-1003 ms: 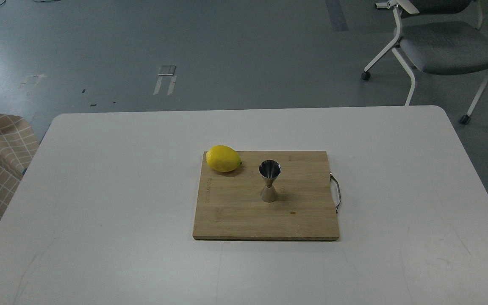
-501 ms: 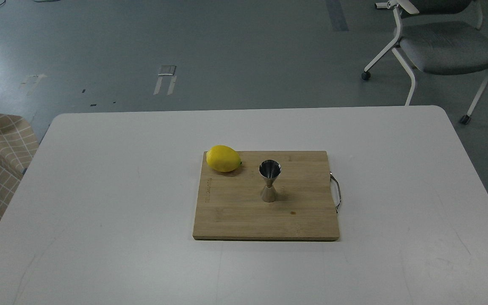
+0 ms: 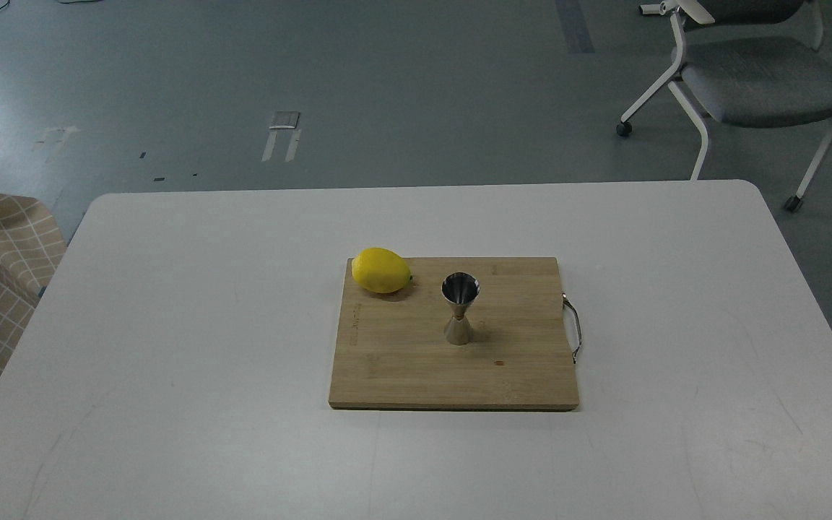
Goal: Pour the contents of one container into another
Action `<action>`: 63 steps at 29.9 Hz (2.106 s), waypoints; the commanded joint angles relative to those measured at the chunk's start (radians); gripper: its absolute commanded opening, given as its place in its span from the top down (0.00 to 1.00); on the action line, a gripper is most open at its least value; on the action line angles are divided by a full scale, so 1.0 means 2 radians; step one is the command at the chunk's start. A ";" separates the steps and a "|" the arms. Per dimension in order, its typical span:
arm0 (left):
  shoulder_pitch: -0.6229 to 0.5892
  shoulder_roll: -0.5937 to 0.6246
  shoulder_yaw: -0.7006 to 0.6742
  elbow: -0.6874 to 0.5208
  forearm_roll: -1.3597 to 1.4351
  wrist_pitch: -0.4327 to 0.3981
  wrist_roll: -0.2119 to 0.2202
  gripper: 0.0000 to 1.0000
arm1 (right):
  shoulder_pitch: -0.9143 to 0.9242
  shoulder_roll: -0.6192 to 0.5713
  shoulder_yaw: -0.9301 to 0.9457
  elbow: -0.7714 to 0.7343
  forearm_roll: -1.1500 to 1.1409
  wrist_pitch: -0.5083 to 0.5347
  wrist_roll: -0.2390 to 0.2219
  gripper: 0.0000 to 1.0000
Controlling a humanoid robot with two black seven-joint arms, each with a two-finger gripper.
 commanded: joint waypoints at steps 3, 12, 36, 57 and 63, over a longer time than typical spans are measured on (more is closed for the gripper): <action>0.000 0.000 0.000 0.000 0.000 0.000 0.000 0.02 | 0.000 0.000 0.000 0.000 0.000 0.000 0.000 0.00; 0.000 0.000 0.000 0.000 0.000 0.000 0.000 0.02 | 0.000 0.000 -0.001 0.000 0.000 0.000 0.000 0.00; -0.006 0.000 0.034 0.060 0.000 0.051 0.001 0.02 | 0.000 0.000 0.000 0.000 0.000 0.000 0.000 0.00; -0.007 0.000 0.170 0.034 -0.002 0.054 -0.018 0.02 | 0.000 0.000 0.000 0.000 0.000 -0.001 0.000 0.00; -0.007 0.000 0.176 0.033 -0.001 0.057 -0.019 0.02 | 0.000 0.000 -0.001 0.000 0.000 0.000 0.000 0.00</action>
